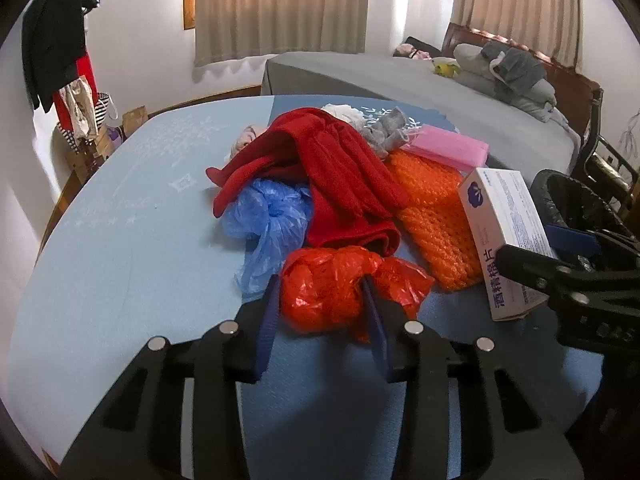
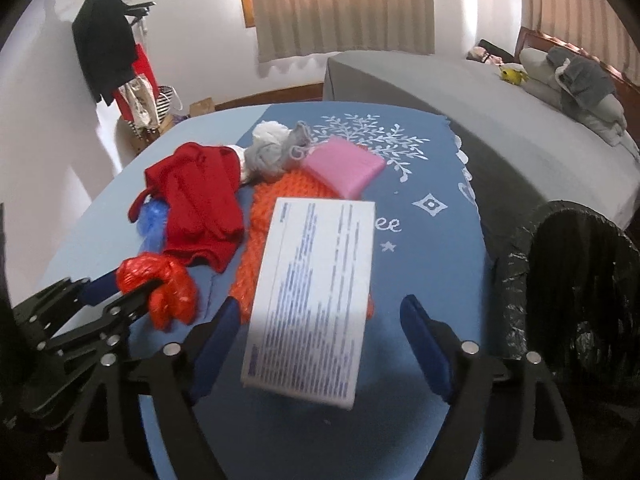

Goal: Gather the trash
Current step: 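Lift and carry the white box and red bag over the trash bin with both tools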

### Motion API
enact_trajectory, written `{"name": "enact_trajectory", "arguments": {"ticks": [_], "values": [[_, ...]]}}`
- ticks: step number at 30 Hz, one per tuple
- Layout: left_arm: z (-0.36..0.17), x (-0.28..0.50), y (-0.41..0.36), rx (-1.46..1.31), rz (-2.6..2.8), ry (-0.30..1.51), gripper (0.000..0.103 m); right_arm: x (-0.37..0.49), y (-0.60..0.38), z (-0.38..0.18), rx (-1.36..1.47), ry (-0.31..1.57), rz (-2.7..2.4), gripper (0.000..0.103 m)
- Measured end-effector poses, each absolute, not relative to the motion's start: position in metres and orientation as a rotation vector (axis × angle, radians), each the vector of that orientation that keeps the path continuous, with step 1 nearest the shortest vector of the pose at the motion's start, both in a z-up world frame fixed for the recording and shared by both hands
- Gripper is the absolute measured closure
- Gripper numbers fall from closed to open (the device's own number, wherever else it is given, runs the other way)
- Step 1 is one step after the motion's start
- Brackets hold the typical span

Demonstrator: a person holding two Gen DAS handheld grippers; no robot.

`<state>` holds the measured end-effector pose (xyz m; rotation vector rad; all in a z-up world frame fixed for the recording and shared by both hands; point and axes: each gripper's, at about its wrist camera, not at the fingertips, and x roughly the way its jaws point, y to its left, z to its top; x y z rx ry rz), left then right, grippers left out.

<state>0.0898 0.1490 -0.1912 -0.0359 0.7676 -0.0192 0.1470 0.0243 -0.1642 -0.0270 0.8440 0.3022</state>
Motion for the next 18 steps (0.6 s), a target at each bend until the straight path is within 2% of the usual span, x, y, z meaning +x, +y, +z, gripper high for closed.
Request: {"name": "enact_trajectory", "arguments": {"ticks": [2,4,5,18], "values": [[-0.190,0.088,0.148,-0.033,-0.022,0.764,0.067,0.152,0.027,-0.167,-0.032,0.857,0.292,0.023],[-0.188,0.086,0.149,-0.032,-0.021,0.758,0.067,0.154,0.028,-0.170,-0.026,0.872,0.299,0.041],[-0.186,0.085,0.150,-0.034,-0.021,0.755,0.068,0.155,0.028,-0.170,-0.024,0.883,0.307,0.042],[-0.135,0.075,0.129,-0.007,-0.064,0.638,0.068,0.129,-0.020,-0.117,0.054,0.764,0.292,0.044]]}}
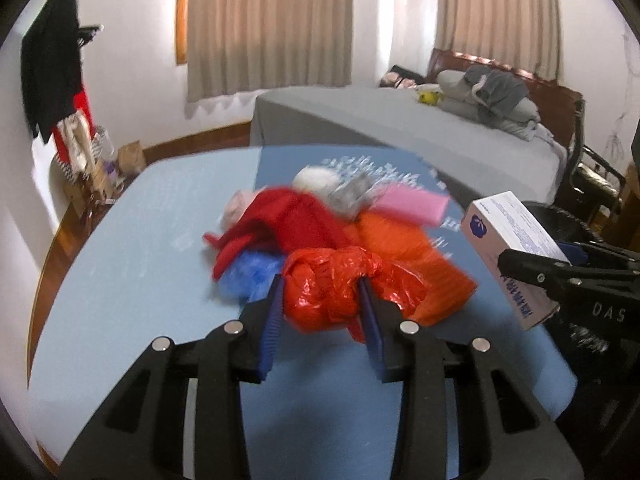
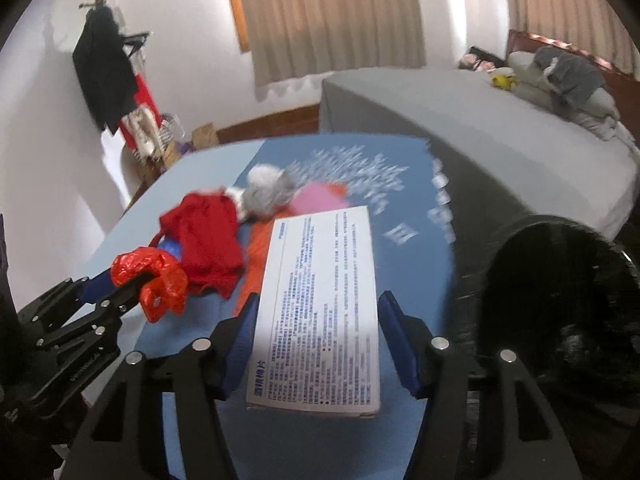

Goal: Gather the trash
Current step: 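Lift and carry the white box and red bag over the trash bin with both tools, then open both tools to drop the box and bag into the bin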

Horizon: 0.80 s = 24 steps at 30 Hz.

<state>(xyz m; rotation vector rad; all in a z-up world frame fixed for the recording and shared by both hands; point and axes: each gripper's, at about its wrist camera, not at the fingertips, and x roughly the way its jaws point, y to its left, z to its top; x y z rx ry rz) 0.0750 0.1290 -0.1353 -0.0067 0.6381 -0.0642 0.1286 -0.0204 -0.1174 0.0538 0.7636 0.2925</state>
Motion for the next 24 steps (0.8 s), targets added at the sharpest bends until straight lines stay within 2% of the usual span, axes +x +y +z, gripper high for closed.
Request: {"name": "enact_trajectory", "arguments": {"ticks": [10,24], "values": [[-0.110,0.097,0.041,0.023,-0.266,0.585,0.068,0.117,-0.125,-0.094,0.134,0.713,0.092,0.044],[-0.131,0.120,-0.101,0.064,-0.537,0.631,0.065,0.096,-0.247,-0.116,0.204,0.737,-0.154,0.043]]}}
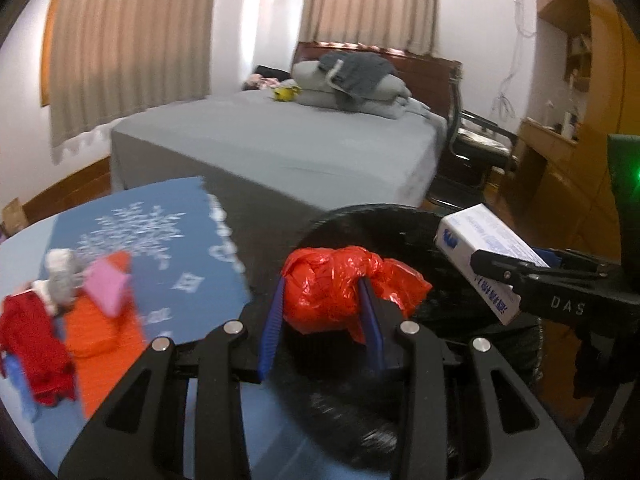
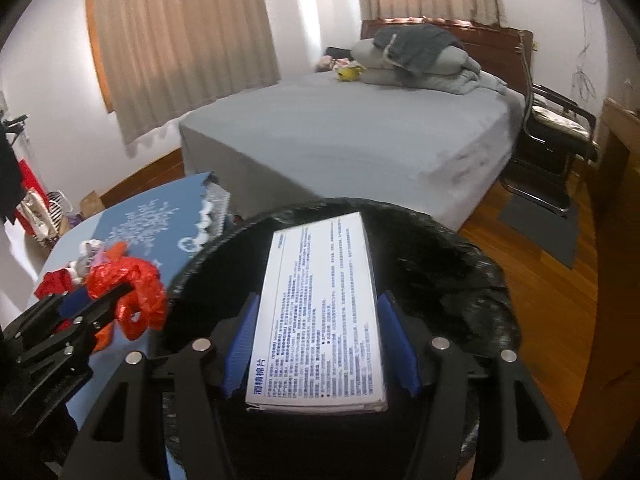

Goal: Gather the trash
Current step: 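Open both tools to drop the box and bag into the bin, then move the right tool to the pink pouch while the left tool approaches the red cloth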

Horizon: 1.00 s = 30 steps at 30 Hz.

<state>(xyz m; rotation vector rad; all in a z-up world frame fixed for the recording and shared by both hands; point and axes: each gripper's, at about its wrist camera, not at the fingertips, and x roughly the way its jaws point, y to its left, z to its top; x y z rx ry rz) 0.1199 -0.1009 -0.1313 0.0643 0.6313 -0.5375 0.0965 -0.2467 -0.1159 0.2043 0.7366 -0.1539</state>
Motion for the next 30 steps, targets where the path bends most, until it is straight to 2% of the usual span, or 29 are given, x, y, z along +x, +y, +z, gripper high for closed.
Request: {"name": "enact_trajectory", "arguments": {"ticks": [1,2,4,7,9,13,21,30], "values": [[-0.134,0.122,-0.108,0.068,-0.548,0.638,0.061,0.096,-0.250,-0.117,0.205,0.740,-0.165,0.042],[-0.136,0.124,-0.114,0.072,-0.560,0.642,0.051,0.095,-0.255,-0.118,0.209,0.740,-0.176,0.039],[-0.139,0.125,-0.121,0.078,-0.573,0.641,0.038,0.092,-0.260,-0.119,0.214,0.737,-0.197,0.034],[-0.139,0.125,-0.114,0.074,-0.550,0.636,0.034,0.090,-0.261,-0.117,0.220,0.728,-0.211,0.026],[-0.138,0.126,-0.101,0.070,-0.516,0.632,0.031,0.090,-0.257,-0.114,0.213,0.715,-0.212,0.017],[-0.127,0.125,-0.064,0.054,-0.408,0.603,0.023,0.094,-0.240,-0.108,0.198,0.683,-0.189,0.007],[-0.112,0.130,0.030,0.058,-0.131,0.545,0.020,0.128,-0.171,-0.099,0.188,0.653,-0.043,0.006],[-0.117,0.147,0.105,0.051,0.068,0.569,0.020,0.179,-0.085,-0.099,0.129,0.628,0.110,0.007]]}}
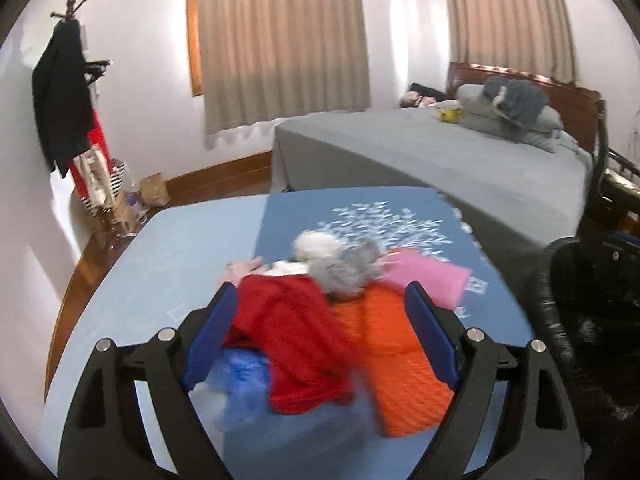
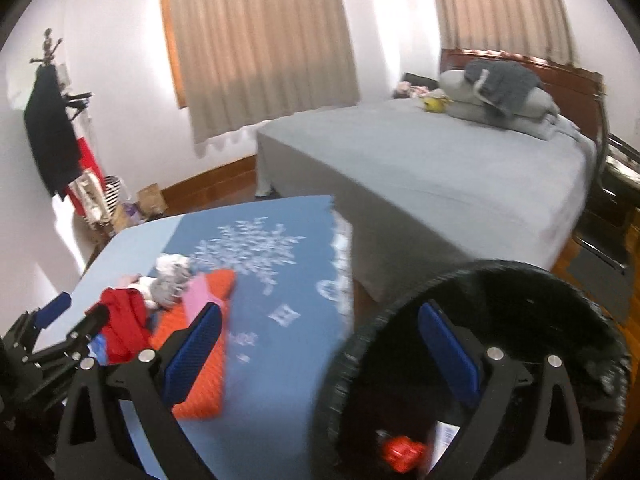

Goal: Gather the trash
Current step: 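Move the right tool to the pink pouch while the left tool approaches the red cloth, then close the right tool on the pink pouch while the left tool grasps the red cloth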

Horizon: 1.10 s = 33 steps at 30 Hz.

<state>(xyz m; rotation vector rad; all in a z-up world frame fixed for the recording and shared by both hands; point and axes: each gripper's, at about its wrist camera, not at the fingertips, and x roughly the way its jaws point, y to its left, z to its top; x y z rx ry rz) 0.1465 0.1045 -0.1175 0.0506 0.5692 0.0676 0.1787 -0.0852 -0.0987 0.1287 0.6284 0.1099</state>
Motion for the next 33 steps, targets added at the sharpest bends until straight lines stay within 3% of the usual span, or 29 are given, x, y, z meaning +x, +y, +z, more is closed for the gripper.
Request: {"name": "enact_trajectory", "arguments": {"ticks": [13,16,21,30,33], "values": [[-0.135,0.158,0.141,0.031,0.119,0.588,0.026,0.240,-0.004,-0.139,0.058,0.731,0.265,0.027],[-0.137,0.160,0.145,0.026,0.118,0.594,0.027,0.246,0.004,-0.147,0.055,0.766,0.297,0.038],[-0.145,0.160,0.145,0.013,0.111,0.607,0.030,0.248,0.010,-0.151,0.069,0.805,0.393,0.074],[-0.149,0.155,0.140,0.009,0.104,0.608,0.035,0.229,0.009,-0.139,0.063,0.771,0.448,0.094],[-0.149,0.152,0.139,0.011,0.100,0.611,0.038,0.221,0.005,-0.133,0.079,0.758,0.455,0.094]]}}
